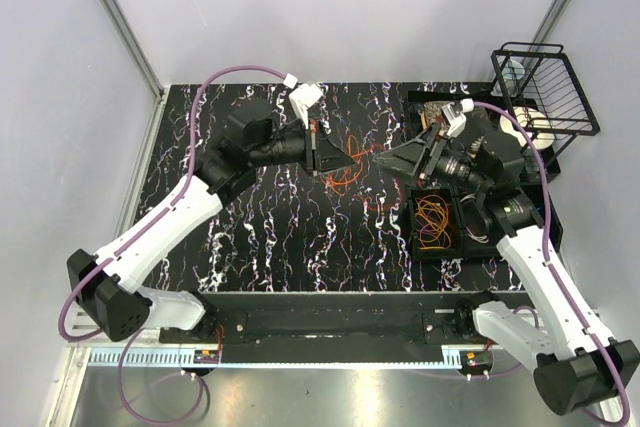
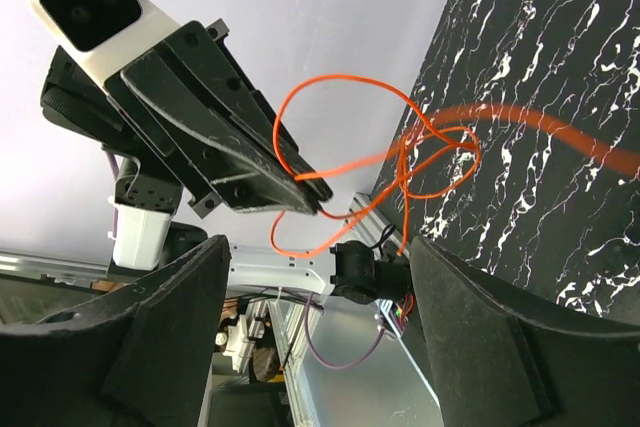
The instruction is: Untangle the cables
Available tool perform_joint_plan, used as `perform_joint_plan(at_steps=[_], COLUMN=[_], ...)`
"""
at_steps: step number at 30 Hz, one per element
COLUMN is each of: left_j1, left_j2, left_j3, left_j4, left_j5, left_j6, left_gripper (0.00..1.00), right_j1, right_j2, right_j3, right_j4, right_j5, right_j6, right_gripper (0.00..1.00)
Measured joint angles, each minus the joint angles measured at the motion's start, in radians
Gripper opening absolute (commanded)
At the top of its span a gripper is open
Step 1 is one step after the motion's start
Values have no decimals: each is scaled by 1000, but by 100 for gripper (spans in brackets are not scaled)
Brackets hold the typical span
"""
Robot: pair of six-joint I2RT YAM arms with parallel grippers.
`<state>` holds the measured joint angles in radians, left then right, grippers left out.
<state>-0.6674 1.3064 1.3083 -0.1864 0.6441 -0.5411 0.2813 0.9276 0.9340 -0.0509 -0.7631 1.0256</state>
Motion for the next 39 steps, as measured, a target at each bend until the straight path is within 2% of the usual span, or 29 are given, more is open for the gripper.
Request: perform_joint_plan(at_steps=[10,18,22,25,28,29,31,32,34,37,38,39], left_j1=[-59,-101,-116,-124,-141,-144,-145,-145,-148,-155,-158,-160], left_j2=[55,78,85,93,106,110,117,121,127,129,129,129], left_j3=[10,40,53,62,77,80,85,85,85,87,92,96], left_j4=[-7,-21,-41,-61,-77,-87,-106,-113,-125,-138,-145,-158], left_j5=[0,-2,-6,-9,-14,-17,-22,-24,-29,-53,-69,-86], left_j6=[19,42,56,68,84,90,100,101,107,114,117,121], left_gripper=[0,0,0,0,0,0,0,0,1,62,98,99], right_j1=[60,77,84,87,87,87,89,90,91,91,91,91], right_j2=[20,33,42,42,43,42,42,42,42,42,42,42], right_j3=[8,8,8,8,8,8,8,9,10,10,10,10], right_j4=[0,0,-3,-5,-10,-12,-17,-21,-27,-41,-49,-55], right_j5=[48,75,82,92,93,92,92,92,92,103,110,114], right_j6=[-8,-8,-11,-16,-20,-22,-25,-28,-33,-38,-38,-40], right_gripper=[75,67,56,51,40,32,22,10,0,0,0,0])
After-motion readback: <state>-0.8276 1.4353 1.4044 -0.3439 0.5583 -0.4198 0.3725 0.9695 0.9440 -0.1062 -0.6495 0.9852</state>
